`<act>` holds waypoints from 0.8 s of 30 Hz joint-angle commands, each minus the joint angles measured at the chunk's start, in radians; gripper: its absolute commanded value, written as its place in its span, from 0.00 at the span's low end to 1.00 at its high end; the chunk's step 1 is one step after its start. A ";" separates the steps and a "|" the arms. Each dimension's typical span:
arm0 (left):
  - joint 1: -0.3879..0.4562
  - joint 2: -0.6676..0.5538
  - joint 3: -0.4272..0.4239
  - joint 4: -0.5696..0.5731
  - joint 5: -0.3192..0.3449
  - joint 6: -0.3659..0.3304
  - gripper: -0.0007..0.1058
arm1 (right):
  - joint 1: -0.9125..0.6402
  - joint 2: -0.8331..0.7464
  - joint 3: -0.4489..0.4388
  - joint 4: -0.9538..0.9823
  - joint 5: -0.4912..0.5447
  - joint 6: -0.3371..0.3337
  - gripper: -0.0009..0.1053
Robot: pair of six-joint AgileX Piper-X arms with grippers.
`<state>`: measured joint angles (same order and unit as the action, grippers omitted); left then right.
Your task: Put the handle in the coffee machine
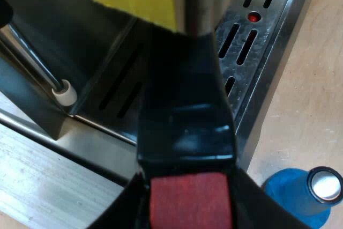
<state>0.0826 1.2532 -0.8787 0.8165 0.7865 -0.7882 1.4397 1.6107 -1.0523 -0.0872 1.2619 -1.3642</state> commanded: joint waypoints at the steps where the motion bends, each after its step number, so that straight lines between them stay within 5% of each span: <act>1: -0.003 -0.021 -0.035 -0.036 0.181 0.015 0.01 | -0.004 -0.004 0.000 -0.006 0.013 -0.008 0.82; 18: -0.003 -0.008 -0.035 -0.055 0.267 0.001 0.01 | -0.004 -0.004 0.000 -0.006 0.013 -0.008 0.82; 24: -0.003 0.012 -0.035 -0.115 0.267 -0.072 0.01 | -0.004 -0.004 0.000 -0.006 0.013 -0.008 0.82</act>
<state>0.0844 1.2933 -0.8787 0.7751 0.8600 -0.8329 1.4397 1.6107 -1.0523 -0.0872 1.2619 -1.3642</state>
